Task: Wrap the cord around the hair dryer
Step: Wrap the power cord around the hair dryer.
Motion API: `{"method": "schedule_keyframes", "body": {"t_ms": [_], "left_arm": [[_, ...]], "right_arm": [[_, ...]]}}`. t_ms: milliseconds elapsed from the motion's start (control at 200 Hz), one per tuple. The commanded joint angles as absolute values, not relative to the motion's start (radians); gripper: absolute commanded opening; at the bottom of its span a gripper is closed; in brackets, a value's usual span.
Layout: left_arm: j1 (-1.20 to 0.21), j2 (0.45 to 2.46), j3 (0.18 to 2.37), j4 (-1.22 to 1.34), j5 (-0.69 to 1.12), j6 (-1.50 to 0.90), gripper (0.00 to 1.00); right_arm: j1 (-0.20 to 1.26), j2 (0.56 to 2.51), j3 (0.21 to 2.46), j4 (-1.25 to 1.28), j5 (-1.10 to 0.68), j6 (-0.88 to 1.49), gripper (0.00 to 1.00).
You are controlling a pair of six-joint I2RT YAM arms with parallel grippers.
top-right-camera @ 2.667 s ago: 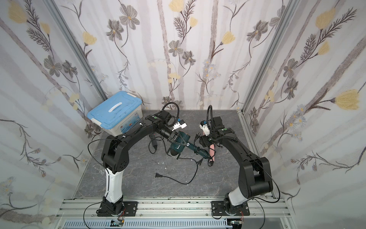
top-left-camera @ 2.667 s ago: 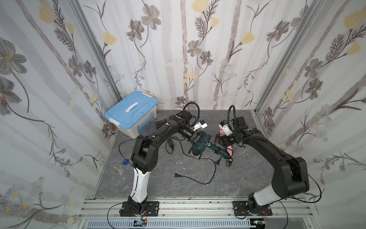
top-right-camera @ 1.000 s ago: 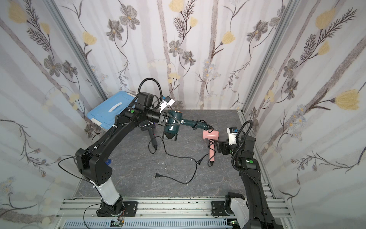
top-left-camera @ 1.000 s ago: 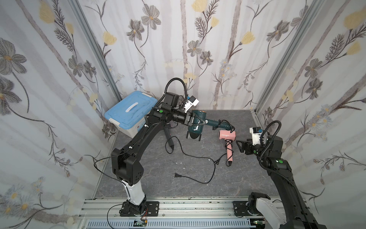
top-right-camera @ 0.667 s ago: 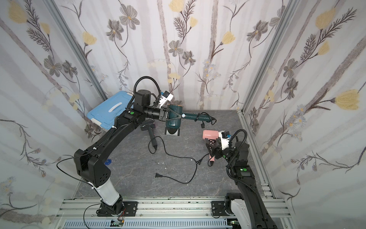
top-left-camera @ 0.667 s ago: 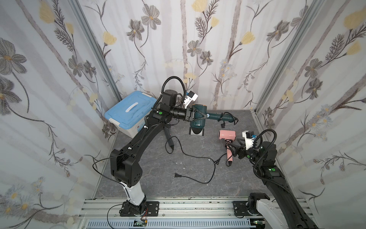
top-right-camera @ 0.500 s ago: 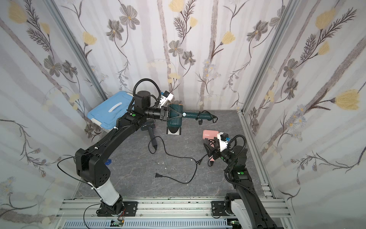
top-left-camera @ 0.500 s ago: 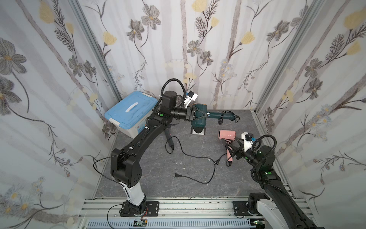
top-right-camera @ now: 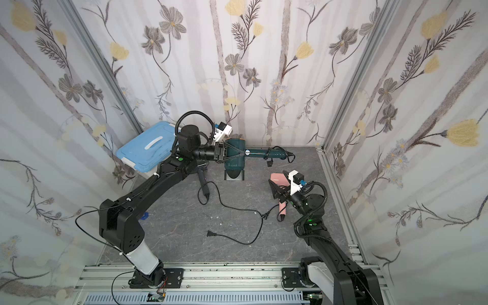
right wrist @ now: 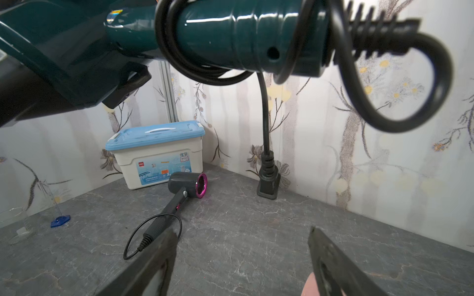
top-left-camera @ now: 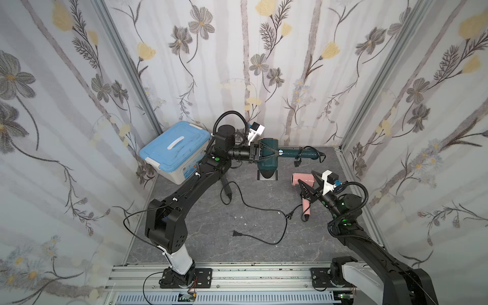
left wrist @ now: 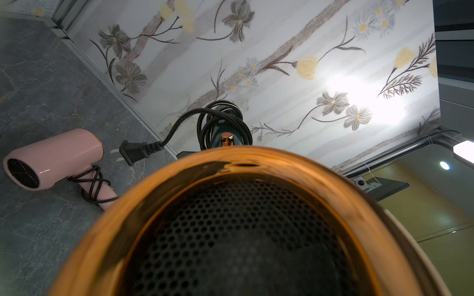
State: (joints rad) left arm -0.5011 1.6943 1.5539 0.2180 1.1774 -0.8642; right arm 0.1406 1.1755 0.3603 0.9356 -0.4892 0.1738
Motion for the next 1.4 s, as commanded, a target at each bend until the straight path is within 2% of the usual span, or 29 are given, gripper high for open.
{"method": "schedule_keyframes", "body": {"t_ms": [0,230,380,525,590,714,749,949,1159,1394], "left_arm": [[-0.506,1.675,1.545,0.317,1.174,-0.887,0.0],[-0.52,1.66,1.512,0.375,1.16,-0.928,0.0],[-0.529,1.656,1.498,0.402,1.155,-0.944,0.0],[-0.53,1.655,1.485,0.448,1.157,-0.978,0.0],[-0.53,1.654,1.484,0.447,1.154,-0.973,0.0],[-0.522,1.651,1.48,0.385,1.127,-0.916,0.0],[-0.517,1.652,1.476,0.375,1.109,-0.906,0.0],[-0.494,1.703,1.46,0.442,0.988,-0.918,0.0],[-0.473,1.784,1.462,0.507,0.956,-0.946,0.0],[-0.482,1.731,1.559,-0.149,0.864,-0.384,0.0]], "right_arm": [[0.175,1.223,0.402,1.063,-0.404,0.192,0.82],[0.239,1.32,0.464,1.137,-0.275,0.237,0.79],[0.266,1.391,0.504,1.169,-0.246,0.276,0.62],[0.295,1.461,0.548,1.18,-0.227,0.295,0.52],[0.304,1.476,0.554,1.185,-0.217,0.305,0.4],[0.326,1.453,0.529,1.179,-0.193,0.31,0.06],[0.335,1.442,0.526,1.152,-0.191,0.307,0.0],[0.417,1.362,0.527,0.888,-0.166,0.241,0.0],[0.5,1.235,0.527,0.563,-0.127,0.199,0.0],[0.504,1.097,0.623,0.141,-0.126,0.113,0.0]]}}
